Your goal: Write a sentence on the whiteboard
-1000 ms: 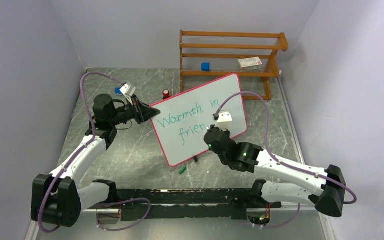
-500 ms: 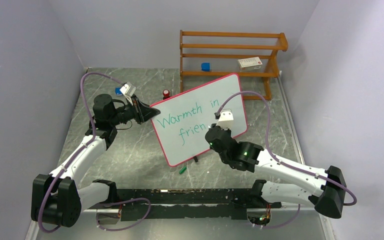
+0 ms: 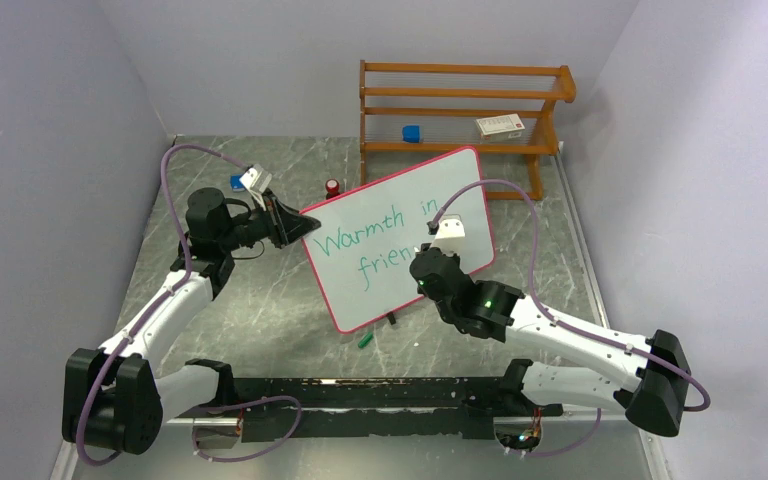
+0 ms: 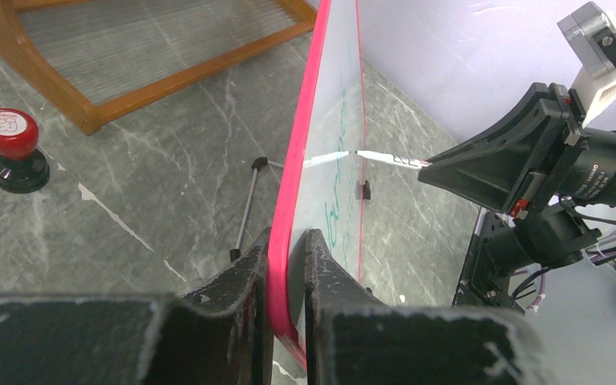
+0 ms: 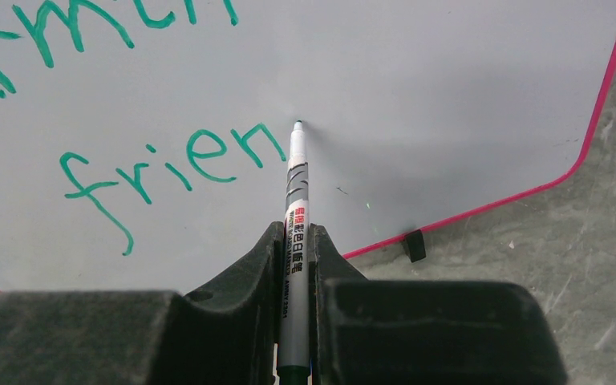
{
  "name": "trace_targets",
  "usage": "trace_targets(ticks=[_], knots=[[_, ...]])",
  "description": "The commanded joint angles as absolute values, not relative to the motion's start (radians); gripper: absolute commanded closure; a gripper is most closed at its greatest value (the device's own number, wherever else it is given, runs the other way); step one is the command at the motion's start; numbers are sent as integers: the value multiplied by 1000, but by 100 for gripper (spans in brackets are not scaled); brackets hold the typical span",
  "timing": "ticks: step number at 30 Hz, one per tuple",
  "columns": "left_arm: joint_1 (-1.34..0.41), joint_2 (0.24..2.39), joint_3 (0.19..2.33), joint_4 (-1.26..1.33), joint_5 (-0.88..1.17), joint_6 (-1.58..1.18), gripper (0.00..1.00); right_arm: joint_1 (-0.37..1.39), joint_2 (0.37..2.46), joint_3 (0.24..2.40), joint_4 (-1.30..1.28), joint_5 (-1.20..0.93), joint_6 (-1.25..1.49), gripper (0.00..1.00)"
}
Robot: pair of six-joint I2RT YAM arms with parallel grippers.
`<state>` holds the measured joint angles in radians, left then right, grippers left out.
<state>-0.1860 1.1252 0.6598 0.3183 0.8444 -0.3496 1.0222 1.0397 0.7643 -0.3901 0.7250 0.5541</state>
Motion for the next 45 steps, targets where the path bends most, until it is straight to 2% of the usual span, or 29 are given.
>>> trace_targets(ticks=[1, 27, 45], knots=[[-197, 1163, 637, 197, 803, -219, 95, 1011, 1046, 762, -365, 731, 552, 100], [-196, 1165, 637, 195, 802, -218, 95, 1002, 1038, 758, -297, 696, 506, 100], [-196, 1171, 640, 189, 800, -215, 95, 1003, 1051, 749, -347, 641, 516, 100]])
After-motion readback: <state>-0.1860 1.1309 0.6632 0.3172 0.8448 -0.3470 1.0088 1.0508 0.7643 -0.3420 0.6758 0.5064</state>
